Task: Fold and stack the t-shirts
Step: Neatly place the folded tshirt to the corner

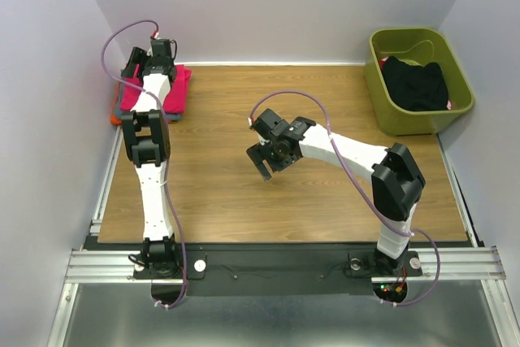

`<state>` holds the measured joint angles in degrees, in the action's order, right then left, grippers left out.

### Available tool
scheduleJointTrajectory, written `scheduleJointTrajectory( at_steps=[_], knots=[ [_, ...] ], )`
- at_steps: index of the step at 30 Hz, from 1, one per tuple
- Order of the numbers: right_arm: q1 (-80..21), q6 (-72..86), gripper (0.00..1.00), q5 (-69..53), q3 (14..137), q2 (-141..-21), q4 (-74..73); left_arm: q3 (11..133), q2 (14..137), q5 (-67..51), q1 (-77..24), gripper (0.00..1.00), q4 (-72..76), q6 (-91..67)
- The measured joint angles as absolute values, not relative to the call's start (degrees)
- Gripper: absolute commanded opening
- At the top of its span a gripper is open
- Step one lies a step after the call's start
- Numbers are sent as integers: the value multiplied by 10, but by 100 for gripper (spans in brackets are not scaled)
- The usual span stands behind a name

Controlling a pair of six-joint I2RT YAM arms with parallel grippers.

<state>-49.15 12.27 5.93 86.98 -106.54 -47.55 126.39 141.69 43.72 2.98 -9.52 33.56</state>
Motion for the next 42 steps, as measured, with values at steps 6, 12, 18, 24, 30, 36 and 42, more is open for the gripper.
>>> scheduleJointTrajectory(
  at_steps=[6,12,18,24,30,36,42],
  knots=[
    [-491,127,90,71,870,-1065,-476,1264,1410,417,41,88,-119,279],
    [-491,144,93,154,853,-1047,-475,1234,1321,304,46,88,-184,157],
    [-450,185,97,230,801,-958,-475,1136,1109,161,46,89,-215,35],
    [-318,220,100,274,734,-806,-459,962,810,73,45,93,-211,-28],
    [-244,230,100,324,719,-655,-449,810,553,81,45,93,-227,-72],
    [-246,208,100,366,714,-517,-404,705,338,147,28,94,-297,-141],
    [-246,126,100,379,646,-349,-322,592,131,188,18,99,-345,-166]
  ],
)
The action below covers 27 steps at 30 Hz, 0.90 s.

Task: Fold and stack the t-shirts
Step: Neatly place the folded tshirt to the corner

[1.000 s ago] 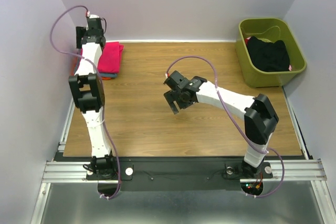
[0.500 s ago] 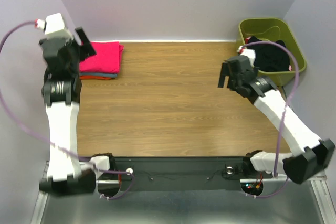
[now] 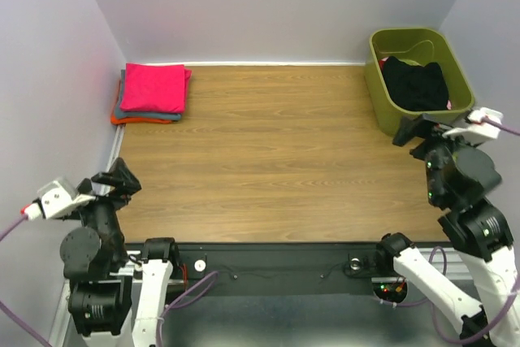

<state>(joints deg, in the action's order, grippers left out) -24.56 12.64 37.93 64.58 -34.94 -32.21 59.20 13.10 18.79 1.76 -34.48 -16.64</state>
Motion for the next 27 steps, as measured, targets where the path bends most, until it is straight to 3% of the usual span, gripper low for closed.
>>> scheduleJointTrajectory(
  at_steps=[7,15,27],
  knots=[
    [-246,77,100,377,581,-252,-256,578,77,224,12,99,-334,-170],
    [-246,35,100,343,540,-234,-239,491,11,234,12,99,-262,-196],
    [-246,19,100,341,504,-203,-203,416,9,238,11,99,-197,-220]
  ],
)
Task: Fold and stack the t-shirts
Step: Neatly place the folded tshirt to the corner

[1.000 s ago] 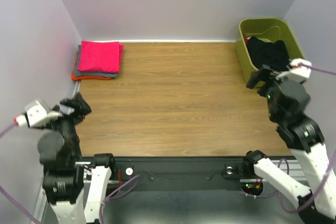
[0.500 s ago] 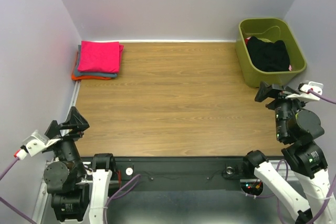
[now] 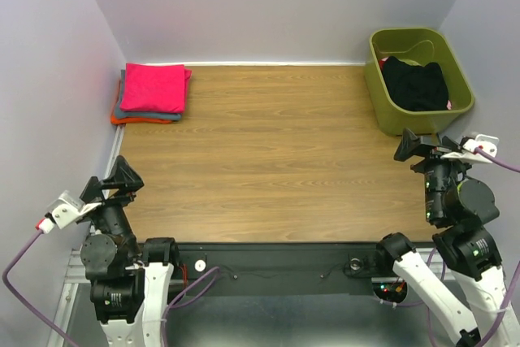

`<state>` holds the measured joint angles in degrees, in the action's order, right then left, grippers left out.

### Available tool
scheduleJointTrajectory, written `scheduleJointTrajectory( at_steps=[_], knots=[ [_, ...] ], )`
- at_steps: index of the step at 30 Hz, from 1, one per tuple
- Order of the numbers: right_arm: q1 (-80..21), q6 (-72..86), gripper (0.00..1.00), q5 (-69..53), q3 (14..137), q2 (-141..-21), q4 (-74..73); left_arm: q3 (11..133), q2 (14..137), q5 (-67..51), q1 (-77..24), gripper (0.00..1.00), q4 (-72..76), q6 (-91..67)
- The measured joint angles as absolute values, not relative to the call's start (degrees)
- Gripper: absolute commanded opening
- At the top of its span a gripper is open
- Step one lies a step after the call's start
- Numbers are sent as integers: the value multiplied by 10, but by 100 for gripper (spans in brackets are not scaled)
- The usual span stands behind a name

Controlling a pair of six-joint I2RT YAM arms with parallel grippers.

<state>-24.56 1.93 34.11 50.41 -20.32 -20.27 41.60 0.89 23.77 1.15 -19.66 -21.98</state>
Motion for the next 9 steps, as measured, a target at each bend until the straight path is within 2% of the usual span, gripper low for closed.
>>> scheduleJointTrajectory(
  at_steps=[9],
  knots=[
    [-246,20,100,341,489,-203,-184,416,6,239,11,99,-171,-220]
  ],
)
